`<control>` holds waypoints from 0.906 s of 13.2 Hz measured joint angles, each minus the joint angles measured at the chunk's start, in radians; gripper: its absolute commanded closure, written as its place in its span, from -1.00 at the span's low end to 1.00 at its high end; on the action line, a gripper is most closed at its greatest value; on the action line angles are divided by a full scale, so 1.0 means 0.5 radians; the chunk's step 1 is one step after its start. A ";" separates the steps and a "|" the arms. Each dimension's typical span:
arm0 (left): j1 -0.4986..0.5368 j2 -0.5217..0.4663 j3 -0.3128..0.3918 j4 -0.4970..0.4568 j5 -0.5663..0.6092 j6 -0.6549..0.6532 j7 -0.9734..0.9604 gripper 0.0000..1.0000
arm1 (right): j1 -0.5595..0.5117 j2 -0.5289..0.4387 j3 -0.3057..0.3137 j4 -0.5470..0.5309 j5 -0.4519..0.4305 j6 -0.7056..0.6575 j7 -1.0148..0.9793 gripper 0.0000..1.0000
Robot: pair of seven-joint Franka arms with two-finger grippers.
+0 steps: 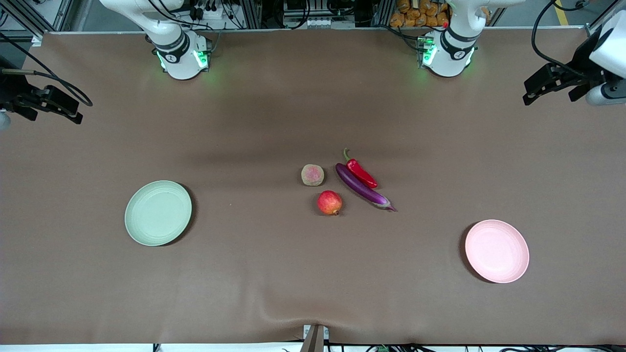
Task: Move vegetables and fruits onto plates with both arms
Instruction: 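Reach the left gripper down and grasp the red chili pepper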
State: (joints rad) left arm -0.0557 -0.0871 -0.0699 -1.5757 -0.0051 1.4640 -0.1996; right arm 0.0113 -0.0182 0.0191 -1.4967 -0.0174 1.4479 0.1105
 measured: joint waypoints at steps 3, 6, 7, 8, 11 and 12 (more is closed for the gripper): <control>-0.004 0.180 -0.143 -0.046 -0.001 0.140 -0.244 -1.00 | 0.000 0.003 0.000 0.000 0.000 0.000 0.000 -1.00; -0.077 0.501 -0.289 -0.074 0.000 0.391 -0.707 -1.00 | 0.000 0.005 -0.001 0.000 0.000 0.000 0.000 -1.00; -0.144 0.617 -0.302 -0.077 0.012 0.476 -0.864 -1.00 | 0.000 0.005 -0.001 0.000 0.000 0.000 0.000 -1.00; -0.215 0.721 -0.305 -0.081 0.050 0.549 -1.010 -1.00 | 0.000 0.006 -0.001 0.000 0.000 0.000 0.000 -1.00; -0.401 0.957 -0.309 -0.123 0.137 0.799 -1.415 -1.00 | 0.000 0.006 -0.002 0.000 0.000 0.000 0.000 -1.00; -0.435 1.003 -0.310 -0.143 0.147 0.874 -1.508 -1.00 | 0.000 0.006 -0.002 0.000 0.000 0.000 0.000 -1.00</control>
State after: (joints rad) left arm -0.2731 0.4146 -0.2248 -1.6472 0.0684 1.9012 -0.9537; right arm 0.0112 -0.0153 0.0183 -1.4968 -0.0174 1.4478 0.1105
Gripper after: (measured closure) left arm 0.000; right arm 0.000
